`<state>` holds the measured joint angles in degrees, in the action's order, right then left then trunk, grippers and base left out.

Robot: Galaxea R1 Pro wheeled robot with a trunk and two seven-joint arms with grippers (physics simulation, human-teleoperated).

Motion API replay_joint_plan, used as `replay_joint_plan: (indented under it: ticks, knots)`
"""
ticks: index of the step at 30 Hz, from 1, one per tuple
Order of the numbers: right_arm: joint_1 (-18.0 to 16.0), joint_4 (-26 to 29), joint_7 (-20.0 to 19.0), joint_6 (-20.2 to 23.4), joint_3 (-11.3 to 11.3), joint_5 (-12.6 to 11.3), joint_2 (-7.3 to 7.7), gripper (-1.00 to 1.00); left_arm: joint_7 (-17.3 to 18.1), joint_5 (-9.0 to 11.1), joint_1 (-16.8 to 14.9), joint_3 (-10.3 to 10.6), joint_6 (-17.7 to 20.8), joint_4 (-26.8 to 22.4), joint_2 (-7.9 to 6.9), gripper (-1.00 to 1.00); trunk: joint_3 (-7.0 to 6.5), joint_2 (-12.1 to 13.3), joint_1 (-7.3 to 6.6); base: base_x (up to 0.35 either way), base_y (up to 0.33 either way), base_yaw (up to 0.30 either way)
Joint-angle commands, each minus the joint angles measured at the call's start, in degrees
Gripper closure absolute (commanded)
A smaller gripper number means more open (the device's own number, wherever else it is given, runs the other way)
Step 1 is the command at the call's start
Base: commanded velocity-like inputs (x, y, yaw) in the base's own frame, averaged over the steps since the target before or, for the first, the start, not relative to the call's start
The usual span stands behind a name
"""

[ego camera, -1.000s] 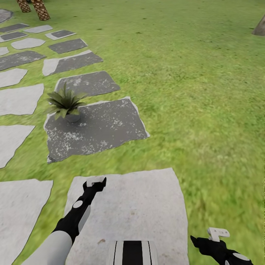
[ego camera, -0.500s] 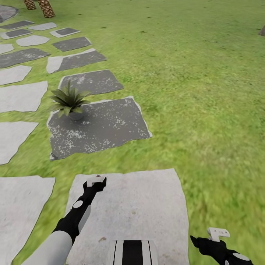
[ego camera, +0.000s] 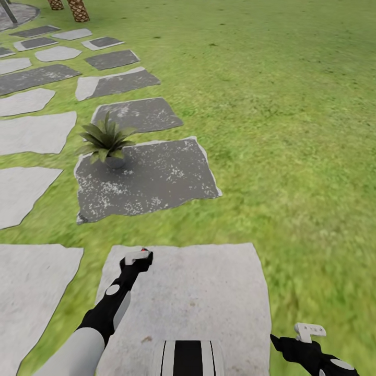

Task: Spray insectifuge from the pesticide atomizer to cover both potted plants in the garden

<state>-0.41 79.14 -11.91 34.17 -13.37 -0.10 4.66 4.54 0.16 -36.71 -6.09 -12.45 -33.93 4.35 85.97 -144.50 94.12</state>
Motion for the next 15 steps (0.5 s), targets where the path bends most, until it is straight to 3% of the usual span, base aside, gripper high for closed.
replay_joint_plan:
  ticks: [1,11,15]
  knots:
    - [-0.03,0.04,-0.3,0.28,-0.08,0.01,0.0,-1.0,0.47,0.02,-0.03,-0.41,-0.12,0.02,0.1,-1.0,0.03,-0.01,0.0,0.077,-0.061,0.002]
    - [-0.03,0.04,-0.25,0.28,0.0,0.01,-0.11,-1.0,0.5,0.02,-0.03,-0.41,-0.12,0.05,0.13,-1.0,0.04,-0.01,0.0,0.015,-0.012,0.001]
    - [-0.03,0.04,-0.23,0.28,0.01,0.01,-0.15,-1.0,0.48,0.02,-0.03,-0.4,-0.12,0.08,0.13,-1.0,0.17,-0.01,0.0,0.0,0.0,0.107]
